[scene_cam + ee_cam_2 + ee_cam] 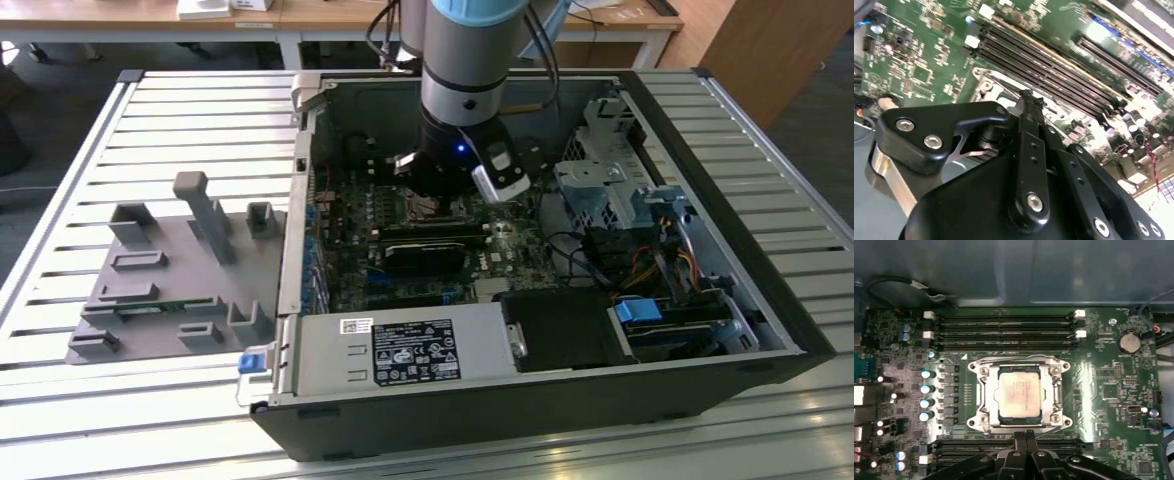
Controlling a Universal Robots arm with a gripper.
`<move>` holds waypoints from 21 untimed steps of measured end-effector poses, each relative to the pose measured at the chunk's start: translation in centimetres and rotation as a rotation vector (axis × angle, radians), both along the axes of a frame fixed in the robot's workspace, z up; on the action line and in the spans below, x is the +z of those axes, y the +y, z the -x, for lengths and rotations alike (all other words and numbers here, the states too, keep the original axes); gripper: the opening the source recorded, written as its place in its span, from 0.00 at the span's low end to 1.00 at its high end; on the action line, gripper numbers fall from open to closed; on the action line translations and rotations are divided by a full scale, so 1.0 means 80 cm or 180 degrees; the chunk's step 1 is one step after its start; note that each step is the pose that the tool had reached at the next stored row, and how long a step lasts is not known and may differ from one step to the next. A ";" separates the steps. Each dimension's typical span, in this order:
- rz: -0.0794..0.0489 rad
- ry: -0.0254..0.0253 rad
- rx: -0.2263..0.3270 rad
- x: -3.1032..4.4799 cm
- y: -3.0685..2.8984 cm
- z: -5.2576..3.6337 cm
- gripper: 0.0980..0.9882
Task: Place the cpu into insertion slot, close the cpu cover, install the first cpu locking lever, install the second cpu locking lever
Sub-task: 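Install the second cpu locking lever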
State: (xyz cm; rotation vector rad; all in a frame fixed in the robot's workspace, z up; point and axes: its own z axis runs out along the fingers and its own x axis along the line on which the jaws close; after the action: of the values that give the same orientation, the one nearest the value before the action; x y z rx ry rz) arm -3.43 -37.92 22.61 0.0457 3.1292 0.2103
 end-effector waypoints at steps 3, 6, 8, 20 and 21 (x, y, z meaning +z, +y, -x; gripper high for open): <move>-0.0002 0.0000 0.0000 -0.0013 -0.0007 0.010 0.01; -0.0001 0.0001 0.0001 -0.0036 -0.0008 0.015 0.01; -0.0001 0.0006 0.0001 -0.0068 -0.0008 0.015 0.01; -0.0199 0.0015 0.0001 -0.0084 -0.0156 0.020 0.01; -0.0199 0.0015 0.0001 -0.0084 -0.0163 0.020 0.01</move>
State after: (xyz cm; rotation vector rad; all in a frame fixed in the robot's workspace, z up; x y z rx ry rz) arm -5.06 -39.22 21.94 0.0459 3.1267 0.3086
